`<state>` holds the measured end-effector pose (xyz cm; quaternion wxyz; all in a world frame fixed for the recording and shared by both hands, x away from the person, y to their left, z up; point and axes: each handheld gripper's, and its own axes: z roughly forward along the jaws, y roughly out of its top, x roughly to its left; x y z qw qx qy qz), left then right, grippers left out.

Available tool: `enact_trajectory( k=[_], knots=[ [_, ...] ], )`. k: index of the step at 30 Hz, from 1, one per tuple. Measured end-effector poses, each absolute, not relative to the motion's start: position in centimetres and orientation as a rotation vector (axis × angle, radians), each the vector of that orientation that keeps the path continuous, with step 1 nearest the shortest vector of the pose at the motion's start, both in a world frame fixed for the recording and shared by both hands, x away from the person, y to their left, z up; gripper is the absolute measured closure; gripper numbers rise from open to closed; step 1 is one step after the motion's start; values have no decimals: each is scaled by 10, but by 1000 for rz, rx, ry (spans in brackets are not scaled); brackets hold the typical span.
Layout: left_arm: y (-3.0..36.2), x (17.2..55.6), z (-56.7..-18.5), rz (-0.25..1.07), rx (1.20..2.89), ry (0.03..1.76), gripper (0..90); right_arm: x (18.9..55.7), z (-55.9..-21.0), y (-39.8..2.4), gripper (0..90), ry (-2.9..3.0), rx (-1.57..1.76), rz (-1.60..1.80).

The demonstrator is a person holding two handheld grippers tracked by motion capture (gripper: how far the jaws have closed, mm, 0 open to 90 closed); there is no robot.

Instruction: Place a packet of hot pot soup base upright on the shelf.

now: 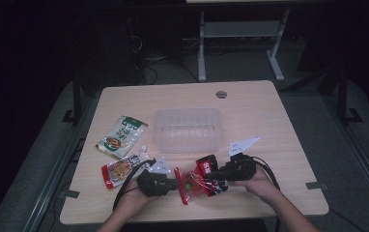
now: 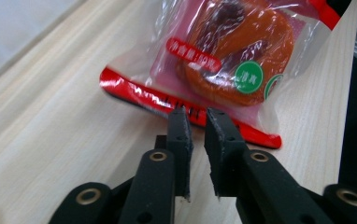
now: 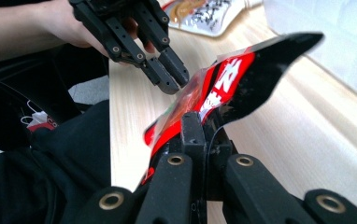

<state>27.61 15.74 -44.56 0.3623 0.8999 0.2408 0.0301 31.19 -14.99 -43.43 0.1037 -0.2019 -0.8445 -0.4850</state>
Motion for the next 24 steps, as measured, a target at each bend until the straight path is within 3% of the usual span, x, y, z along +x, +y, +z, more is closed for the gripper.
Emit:
enact_trajectory(
  k=[11,24],
  knots=[
    [174,276,-443,47,2283,664,493,311,-417,-154,900,-2500,-570,-1525],
    [172,275,-445,46,2304,629,417,311,-404,-154,900,-2526,-562,-1559]
  ],
)
